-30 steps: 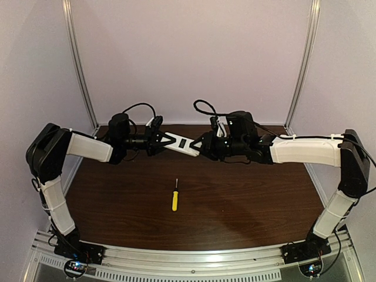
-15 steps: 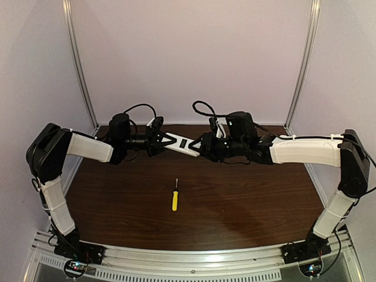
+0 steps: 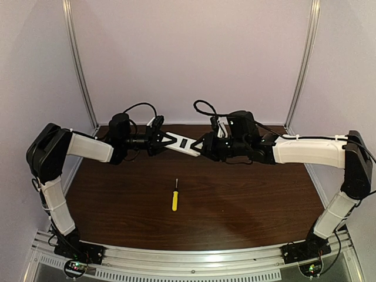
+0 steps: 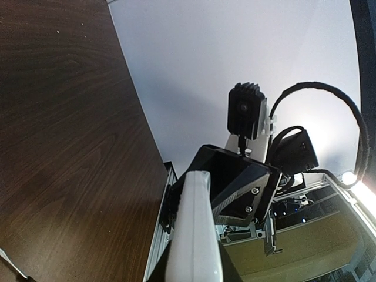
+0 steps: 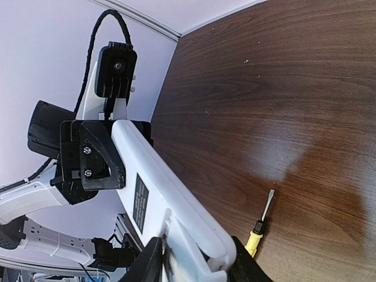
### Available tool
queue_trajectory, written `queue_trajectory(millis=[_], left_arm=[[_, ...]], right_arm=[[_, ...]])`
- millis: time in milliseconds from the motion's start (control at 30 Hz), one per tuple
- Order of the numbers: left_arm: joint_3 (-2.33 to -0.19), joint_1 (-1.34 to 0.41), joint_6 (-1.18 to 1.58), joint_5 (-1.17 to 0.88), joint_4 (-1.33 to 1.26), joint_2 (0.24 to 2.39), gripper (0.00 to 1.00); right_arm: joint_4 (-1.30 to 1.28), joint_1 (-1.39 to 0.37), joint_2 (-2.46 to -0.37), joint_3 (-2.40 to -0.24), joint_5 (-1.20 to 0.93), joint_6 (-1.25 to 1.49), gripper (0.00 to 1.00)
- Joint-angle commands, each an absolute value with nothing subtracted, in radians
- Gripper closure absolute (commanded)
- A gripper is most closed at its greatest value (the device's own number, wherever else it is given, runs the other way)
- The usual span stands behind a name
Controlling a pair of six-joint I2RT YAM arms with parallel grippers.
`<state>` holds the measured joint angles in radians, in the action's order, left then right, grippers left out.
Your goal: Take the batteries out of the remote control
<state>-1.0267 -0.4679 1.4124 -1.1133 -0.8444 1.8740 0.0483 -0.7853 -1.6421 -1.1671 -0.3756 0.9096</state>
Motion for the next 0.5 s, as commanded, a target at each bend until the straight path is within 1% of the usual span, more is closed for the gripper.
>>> queue_trajectory(millis=[0, 200, 300, 367, 467], left_arm=[[-1.055, -0.469, 1.419, -1.115, -0.882, 1.841, 1.0], [-1.055, -0.469, 1.423, -1.118, -0.887, 1.842, 1.0], [-1.055, -0.469, 1.424, -1.118, -0.888, 1.842, 1.0], [-1.055, -0.469, 1.424, -1.118, -0.888, 1.843, 1.0], [-1.055, -0.469, 1.424, -1.12, -0.888, 1.843, 1.0]], right_arm=[[-0.026, -0.789, -1.625, -1.143, -0.32, 0.861, 0.63], [-0.019, -0.789, -1.619, -1.128, -0.329, 0.859, 0.61], [-0.014, -0.789, -1.622, -1.13, -0.336, 0.861, 0.54], [-0.014, -0.789, -1.624, -1.139, -0.338, 0.863, 0.52], [-0.023, -0.788, -1.627, -1.152, -0.338, 0.861, 0.52]])
